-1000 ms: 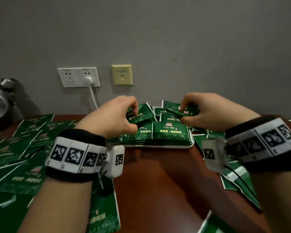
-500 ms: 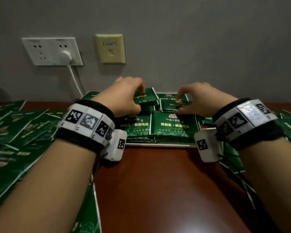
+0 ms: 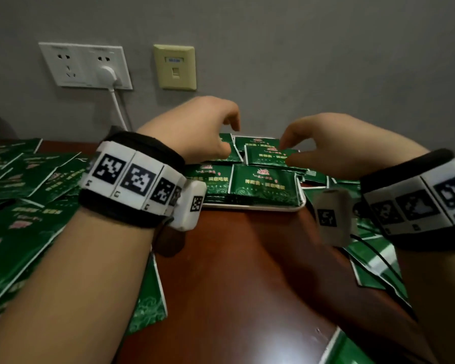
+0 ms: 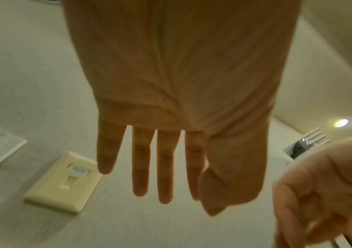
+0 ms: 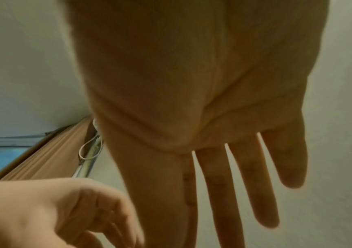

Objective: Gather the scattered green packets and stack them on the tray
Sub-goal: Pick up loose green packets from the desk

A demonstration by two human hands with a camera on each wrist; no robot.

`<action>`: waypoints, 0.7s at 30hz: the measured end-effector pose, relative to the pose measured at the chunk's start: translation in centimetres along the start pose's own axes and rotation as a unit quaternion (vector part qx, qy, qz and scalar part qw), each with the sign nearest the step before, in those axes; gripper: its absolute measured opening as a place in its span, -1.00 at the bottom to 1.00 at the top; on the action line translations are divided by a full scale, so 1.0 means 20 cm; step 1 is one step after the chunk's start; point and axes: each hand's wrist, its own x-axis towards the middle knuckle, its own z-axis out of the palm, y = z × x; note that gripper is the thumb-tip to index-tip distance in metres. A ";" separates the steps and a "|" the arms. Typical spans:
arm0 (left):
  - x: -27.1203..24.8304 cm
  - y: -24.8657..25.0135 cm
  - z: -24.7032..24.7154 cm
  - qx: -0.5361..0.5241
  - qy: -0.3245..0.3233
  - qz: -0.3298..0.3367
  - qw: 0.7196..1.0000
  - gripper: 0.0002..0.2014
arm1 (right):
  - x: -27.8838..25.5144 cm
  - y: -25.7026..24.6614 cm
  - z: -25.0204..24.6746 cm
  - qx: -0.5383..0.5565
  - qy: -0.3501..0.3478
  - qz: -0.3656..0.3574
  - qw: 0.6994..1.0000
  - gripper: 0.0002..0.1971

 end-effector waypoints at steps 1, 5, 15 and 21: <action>-0.03 0.03 -0.04 -0.006 0.013 0.005 1.000 -0.68 | -0.04 -0.01 -0.02 0.007 -0.001 0.003 1.000 -0.77; -0.19 0.16 -0.22 -0.029 0.084 0.029 0.996 -0.68 | -0.22 -0.05 -0.11 0.018 0.019 0.004 1.000 -0.78; -0.56 0.56 -0.22 -0.068 0.031 0.076 0.994 -0.76 | -0.74 -0.27 -0.02 -0.046 -0.204 -0.013 0.978 -0.58; -0.62 0.63 -0.21 -0.074 -0.001 0.090 0.993 -0.74 | -0.89 -0.46 0.16 -0.129 -0.363 -0.114 0.916 -0.20</action>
